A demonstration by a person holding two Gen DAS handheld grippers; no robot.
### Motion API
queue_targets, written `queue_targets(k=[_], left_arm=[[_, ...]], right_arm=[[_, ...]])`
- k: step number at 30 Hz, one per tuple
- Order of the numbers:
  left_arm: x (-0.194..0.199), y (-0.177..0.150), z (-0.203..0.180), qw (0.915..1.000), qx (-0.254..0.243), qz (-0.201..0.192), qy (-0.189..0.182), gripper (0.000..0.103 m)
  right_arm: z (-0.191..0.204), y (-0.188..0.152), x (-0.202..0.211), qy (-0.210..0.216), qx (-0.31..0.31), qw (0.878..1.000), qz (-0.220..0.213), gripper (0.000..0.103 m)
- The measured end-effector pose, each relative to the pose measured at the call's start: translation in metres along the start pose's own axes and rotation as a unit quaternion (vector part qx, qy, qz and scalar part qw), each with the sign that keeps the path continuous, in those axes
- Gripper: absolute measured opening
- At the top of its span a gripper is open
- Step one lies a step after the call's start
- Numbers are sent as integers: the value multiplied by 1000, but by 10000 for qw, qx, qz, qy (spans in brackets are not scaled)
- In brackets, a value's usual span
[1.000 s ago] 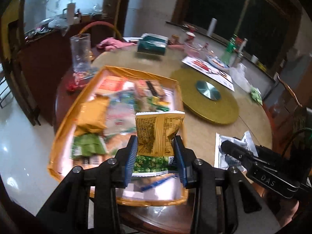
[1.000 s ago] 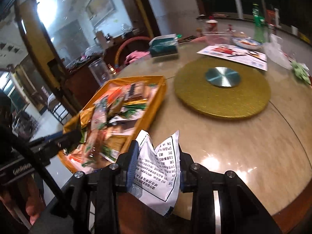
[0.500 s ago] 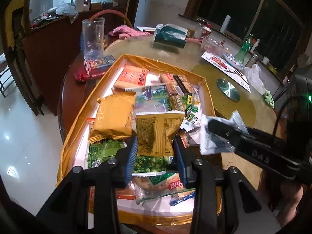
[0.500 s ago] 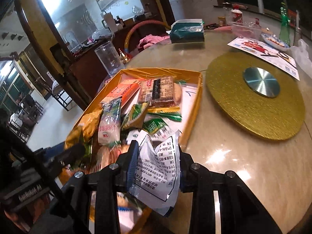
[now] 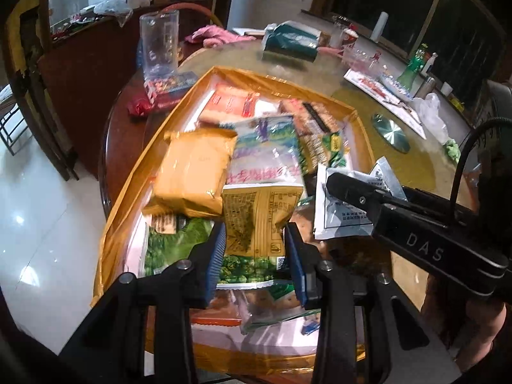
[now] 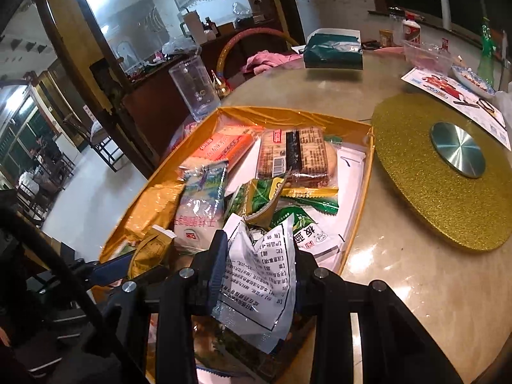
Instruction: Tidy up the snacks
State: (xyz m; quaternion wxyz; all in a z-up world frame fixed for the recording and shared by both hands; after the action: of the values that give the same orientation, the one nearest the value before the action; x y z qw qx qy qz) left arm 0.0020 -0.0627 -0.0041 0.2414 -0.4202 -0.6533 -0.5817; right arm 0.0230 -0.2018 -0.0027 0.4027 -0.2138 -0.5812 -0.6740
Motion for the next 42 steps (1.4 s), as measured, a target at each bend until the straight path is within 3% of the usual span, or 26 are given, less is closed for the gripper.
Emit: queue_targets(k=[3, 5, 7, 10, 17, 20, 37, 42], left_arm=[[-4, -4, 3, 9998, 80, 183, 14, 42], [0, -6, 2, 9999, 46, 157, 15, 55], [10, -9, -3, 10000, -42, 22, 41, 77], [29, -13, -13, 9990, -202, -321, 243, 84], [54, -34, -31, 9882, -622, -866, 1095, 86], [61, -43, -36, 9842, -722, -913, 1337, 87], [89, -69, -32, 9822, -746, -986, 1414, 87], [82, -70, -25, 9830, -713, -791, 1495, 87]], right_arm=[[1, 0, -7, 89, -13, 9999, 92, 43], [4, -2, -2, -115, 47, 9999, 33, 54], [8, -7, 15, -319, 165, 9990, -259, 68], [8, -19, 40, -422, 100, 9976, -533, 72], [0, -56, 86, -400, -359, 9952, -820, 73], [3, -65, 95, -377, -364, 9950, -850, 73], [15, -85, 116, -433, -541, 9927, -984, 74], [17, -87, 110, -526, -567, 9932, -876, 74]])
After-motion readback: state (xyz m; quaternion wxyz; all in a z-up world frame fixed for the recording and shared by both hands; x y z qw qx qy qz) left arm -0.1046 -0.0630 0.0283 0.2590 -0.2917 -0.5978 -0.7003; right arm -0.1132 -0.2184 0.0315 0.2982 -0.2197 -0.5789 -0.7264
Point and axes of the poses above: each gripper's, at about its wrist camera, not at the fingertips, and x roughly against the way its jaws point, z to its left, y to its top, the point moved 1 cm from there along -x, roughly the way its jaws point, and after that the axes turned 1 degree about x, right-handed, at the moved point
